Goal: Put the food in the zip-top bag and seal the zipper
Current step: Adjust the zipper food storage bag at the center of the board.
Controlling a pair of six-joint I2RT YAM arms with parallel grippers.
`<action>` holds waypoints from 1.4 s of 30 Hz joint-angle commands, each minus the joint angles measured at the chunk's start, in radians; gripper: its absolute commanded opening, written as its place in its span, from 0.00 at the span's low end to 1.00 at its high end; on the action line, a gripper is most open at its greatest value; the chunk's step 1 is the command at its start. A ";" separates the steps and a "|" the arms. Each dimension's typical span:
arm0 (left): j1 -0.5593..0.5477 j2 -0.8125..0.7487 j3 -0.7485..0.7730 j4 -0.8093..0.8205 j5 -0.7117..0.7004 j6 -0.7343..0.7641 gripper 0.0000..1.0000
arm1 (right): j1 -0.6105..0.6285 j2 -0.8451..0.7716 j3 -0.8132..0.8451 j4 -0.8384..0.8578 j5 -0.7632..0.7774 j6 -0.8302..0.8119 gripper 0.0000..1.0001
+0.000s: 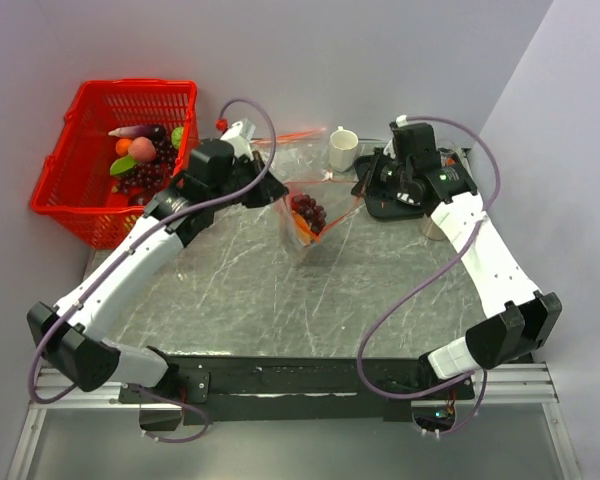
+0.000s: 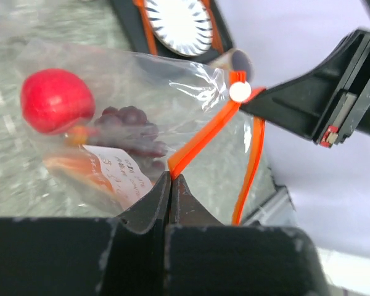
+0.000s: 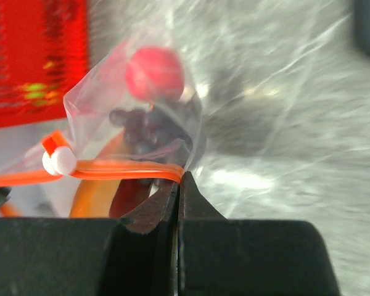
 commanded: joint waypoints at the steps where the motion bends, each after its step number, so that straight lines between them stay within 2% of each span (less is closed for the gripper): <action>1: 0.013 0.015 0.064 0.017 0.149 -0.016 0.01 | 0.033 0.007 0.208 -0.185 0.356 -0.110 0.00; 5: -0.015 0.053 -0.172 0.264 0.258 -0.109 0.01 | 0.068 -0.031 0.252 -0.140 0.312 -0.093 0.00; 7: -0.029 0.093 -0.218 0.306 0.255 -0.131 0.01 | 0.095 -0.061 0.254 -0.097 0.292 -0.085 0.00; 10: -0.038 0.081 -0.179 0.253 0.224 -0.110 0.01 | 0.223 -0.048 0.246 -0.093 0.324 -0.109 0.00; 12: -0.038 0.039 -0.075 0.132 0.136 -0.052 0.01 | 0.292 0.047 0.280 -0.162 0.391 -0.143 0.00; 14: -0.030 -0.036 -0.044 0.118 0.050 -0.033 0.01 | 0.294 0.090 0.263 -0.242 0.450 -0.121 0.00; 16: -0.022 -0.070 -0.059 0.107 0.046 -0.028 0.01 | 0.287 0.061 0.132 -0.174 0.539 -0.110 0.00; 17: -0.022 -0.067 -0.071 0.105 0.055 -0.027 0.01 | 0.277 0.037 0.033 -0.134 0.535 -0.102 0.00; 21: -0.021 -0.022 -0.119 0.096 0.095 -0.027 0.01 | 0.207 -0.069 -0.054 -0.024 0.410 -0.084 0.00; 23: -0.021 -0.030 -0.132 0.128 0.100 -0.034 0.01 | 0.202 -0.089 -0.042 -0.017 0.416 -0.085 0.00; 28: -0.021 -0.008 -0.097 0.111 0.103 -0.027 0.01 | 0.202 -0.082 0.110 -0.075 0.424 -0.107 0.00; 33: -0.019 -0.002 -0.128 0.131 0.100 -0.027 0.01 | 0.202 -0.059 0.173 -0.069 0.341 -0.113 0.00; 35: -0.012 0.007 -0.149 0.133 0.095 -0.018 0.10 | 0.202 -0.055 0.121 -0.048 0.329 -0.110 0.00; 36: -0.009 0.022 -0.155 0.125 0.089 -0.013 0.23 | 0.201 -0.057 0.095 -0.012 0.309 -0.108 0.00; 37: -0.006 0.030 -0.172 0.122 0.082 -0.010 0.53 | 0.201 -0.060 0.064 0.012 0.306 -0.099 0.00; 38: -0.006 0.035 -0.182 0.118 0.071 -0.008 0.65 | 0.201 -0.074 -0.008 0.043 0.301 -0.094 0.00; 40: -0.004 0.027 -0.206 0.116 0.042 -0.013 0.84 | 0.201 -0.080 -0.075 0.132 0.266 -0.078 0.00; 42: -0.001 -0.005 -0.200 0.086 0.017 -0.002 0.90 | 0.202 -0.069 -0.129 0.170 0.222 -0.067 0.00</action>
